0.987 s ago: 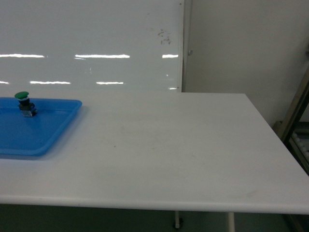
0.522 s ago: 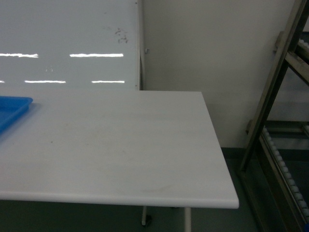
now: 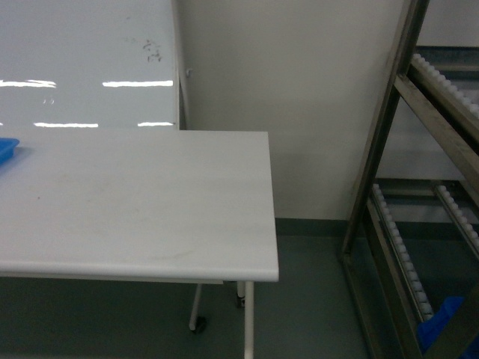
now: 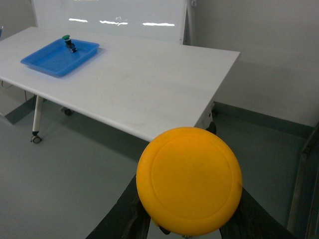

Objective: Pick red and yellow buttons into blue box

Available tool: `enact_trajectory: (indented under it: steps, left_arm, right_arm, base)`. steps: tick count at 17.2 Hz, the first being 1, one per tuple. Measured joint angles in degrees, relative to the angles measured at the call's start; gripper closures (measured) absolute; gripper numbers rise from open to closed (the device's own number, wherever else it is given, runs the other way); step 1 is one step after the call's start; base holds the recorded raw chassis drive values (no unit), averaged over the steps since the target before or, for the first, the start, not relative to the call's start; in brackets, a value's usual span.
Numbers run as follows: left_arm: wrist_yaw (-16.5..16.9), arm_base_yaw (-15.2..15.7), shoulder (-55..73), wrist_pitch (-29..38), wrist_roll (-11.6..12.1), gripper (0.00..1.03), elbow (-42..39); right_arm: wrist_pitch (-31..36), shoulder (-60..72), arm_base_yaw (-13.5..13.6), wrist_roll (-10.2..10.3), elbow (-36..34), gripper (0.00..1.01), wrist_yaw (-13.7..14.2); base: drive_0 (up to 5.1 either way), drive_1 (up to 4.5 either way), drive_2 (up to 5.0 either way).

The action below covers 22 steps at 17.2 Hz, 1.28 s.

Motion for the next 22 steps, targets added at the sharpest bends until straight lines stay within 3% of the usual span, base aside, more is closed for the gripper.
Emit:
enact_trajectory:
  steps: [22]
  left_arm:
    - [-0.1, 0.0, 0.0, -0.1, 0.0, 0.79, 0.0]
  right_arm:
    - [-0.1, 0.0, 0.0, 0.0, 0.0, 0.72, 0.0]
  base:
    - [5.0, -2.36, -2.4]
